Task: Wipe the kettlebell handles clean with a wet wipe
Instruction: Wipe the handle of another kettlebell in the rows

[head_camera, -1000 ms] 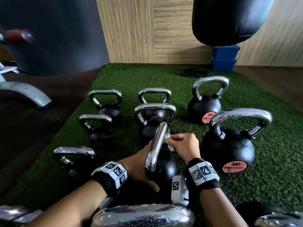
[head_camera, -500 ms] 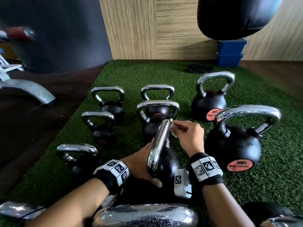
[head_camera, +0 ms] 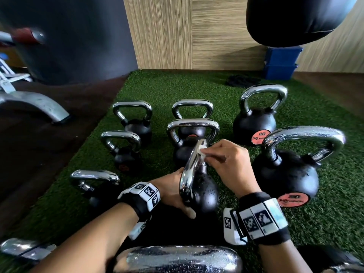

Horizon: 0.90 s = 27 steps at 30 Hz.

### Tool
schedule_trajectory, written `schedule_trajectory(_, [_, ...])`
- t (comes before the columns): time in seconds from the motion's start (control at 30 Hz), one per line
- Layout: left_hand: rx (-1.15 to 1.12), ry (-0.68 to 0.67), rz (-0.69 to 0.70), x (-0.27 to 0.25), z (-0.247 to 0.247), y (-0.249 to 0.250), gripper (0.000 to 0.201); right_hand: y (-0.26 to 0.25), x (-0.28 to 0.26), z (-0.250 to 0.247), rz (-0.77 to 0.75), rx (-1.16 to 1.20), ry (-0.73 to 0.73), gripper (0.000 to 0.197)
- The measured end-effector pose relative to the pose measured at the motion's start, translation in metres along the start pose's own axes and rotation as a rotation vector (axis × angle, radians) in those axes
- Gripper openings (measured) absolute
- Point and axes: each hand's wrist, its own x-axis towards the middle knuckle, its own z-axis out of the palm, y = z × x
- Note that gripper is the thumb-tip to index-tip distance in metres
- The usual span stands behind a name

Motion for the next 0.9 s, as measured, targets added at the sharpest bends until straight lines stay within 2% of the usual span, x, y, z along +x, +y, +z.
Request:
schedule_trajectory(0.13, [-0.013,-0.026,-0.087,0.007,0.001,-0.008,0.107,-0.01,-0.008,-0.005,-0.001,0.064,-0.113,0.023])
schedule_trajectory(0.3, [-0.044,-0.105,-0.102,0.018,-0.006,-0.009,0.097,-0.009,0.0,-0.007,0.153,0.289,-0.152,0.02])
schedule_trajectory(0.33, [-0.041,-0.127,-0.094,0.019,-0.007,-0.009,0.092,-0.009,-0.001,-0.006,0.172,0.33,-0.178,0.02])
schedule_trajectory(0.43, [-0.065,-0.165,-0.092,0.022,-0.011,-0.011,0.061,-0.01,-0.007,-0.003,0.23,0.384,-0.3,0.023])
schedule_trajectory(0.5, [-0.117,-0.183,-0.047,0.023,-0.014,-0.01,0.048,-0.01,-0.008,-0.001,0.254,0.403,-0.314,0.025])
schedule_trajectory(0.6, [-0.146,-0.177,0.032,0.026,-0.016,-0.007,0.046,-0.008,-0.011,0.0,0.242,0.437,-0.321,0.023])
schedule_trajectory(0.7, [-0.071,-0.186,0.055,0.027,-0.015,-0.011,0.066,-0.003,-0.018,0.007,0.259,0.352,-0.371,0.025])
schedule_trajectory(0.73, [-0.048,-0.208,0.054,0.027,-0.015,-0.013,0.067,-0.001,-0.02,0.01,0.266,0.284,-0.375,0.027])
schedule_trajectory(0.8, [-0.028,-0.218,0.026,0.026,-0.015,-0.015,0.055,0.002,-0.026,0.014,0.269,0.153,-0.383,0.028])
schedule_trajectory(0.87, [-0.019,-0.192,0.012,0.025,-0.015,-0.015,0.049,0.005,-0.03,0.015,0.278,0.117,-0.385,0.028])
schedule_trajectory(0.9, [-0.003,-0.184,0.014,0.024,-0.016,-0.012,0.052,0.006,-0.03,0.014,0.279,0.122,-0.385,0.026])
